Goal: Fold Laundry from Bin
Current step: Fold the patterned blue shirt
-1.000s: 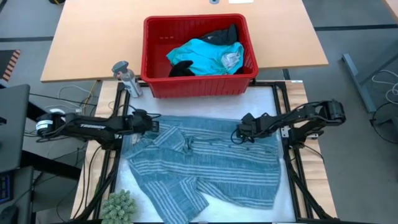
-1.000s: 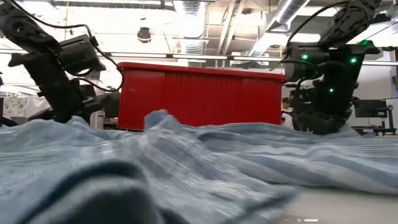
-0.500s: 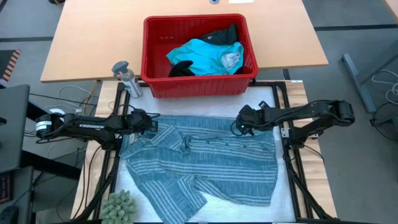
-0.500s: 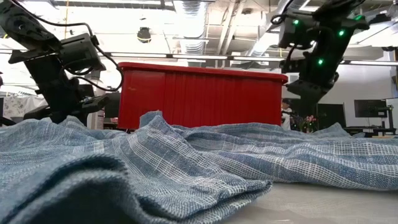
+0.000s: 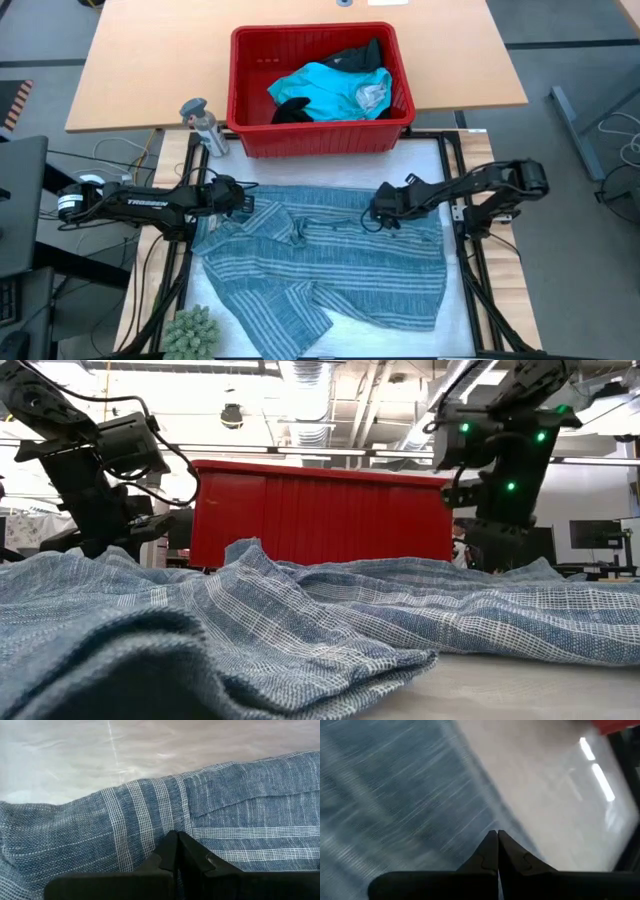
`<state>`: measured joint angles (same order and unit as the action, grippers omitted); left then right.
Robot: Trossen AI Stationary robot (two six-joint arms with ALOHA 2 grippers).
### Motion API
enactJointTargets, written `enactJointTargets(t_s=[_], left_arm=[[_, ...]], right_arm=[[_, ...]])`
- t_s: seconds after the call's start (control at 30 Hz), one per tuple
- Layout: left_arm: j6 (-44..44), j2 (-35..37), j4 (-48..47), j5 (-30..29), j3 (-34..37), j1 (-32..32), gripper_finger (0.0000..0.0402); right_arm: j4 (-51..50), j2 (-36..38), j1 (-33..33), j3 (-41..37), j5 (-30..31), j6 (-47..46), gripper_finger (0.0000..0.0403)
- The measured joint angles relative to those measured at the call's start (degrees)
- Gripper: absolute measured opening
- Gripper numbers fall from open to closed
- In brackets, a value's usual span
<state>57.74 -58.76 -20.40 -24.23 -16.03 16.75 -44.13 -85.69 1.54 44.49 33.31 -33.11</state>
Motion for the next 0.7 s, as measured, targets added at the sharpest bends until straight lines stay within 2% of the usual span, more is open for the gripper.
enactJointTargets(t_s=[0.3, 0.33, 0.4, 0.47, 0.5, 0.7], left_arm=[[-1.1, 0.0, 0.2, -0.2, 0.0, 0.0, 0.0000], [-1.1, 0.0, 0.2, -0.2, 0.0, 0.0, 0.0000], [-1.2, 0.0, 0.4, -0.1, -0.1, 0.0, 0.0000], [-1.2, 0.0, 0.6, -0.1, -0.1, 0.0, 0.0000], [-1.2, 0.0, 0.6, -0.1, -0.1, 0.0, 0.0000], [-2.8, 0.0, 0.6, -0.5, -0.1, 0.0, 0.0000]], right_arm=[[-3.9, 5.9, -9.1, 2.3, -8.1, -0.7, 0.0024], [-3.9, 6.5, -10.5, 2.2, -8.0, -0.5, 0.0024], [-3.1, 7.5, -12.7, 2.2, -2.1, 0.0, 0.0023], [-1.6, 7.9, -12.1, 2.3, 3.3, 0.7, 0.0021], [-0.4, 7.9, -10.6, 2.3, 3.7, 1.4, 0.0019], [15.9, 2.8, -2.7, 0.6, -2.3, 11.7, 0.0019]])
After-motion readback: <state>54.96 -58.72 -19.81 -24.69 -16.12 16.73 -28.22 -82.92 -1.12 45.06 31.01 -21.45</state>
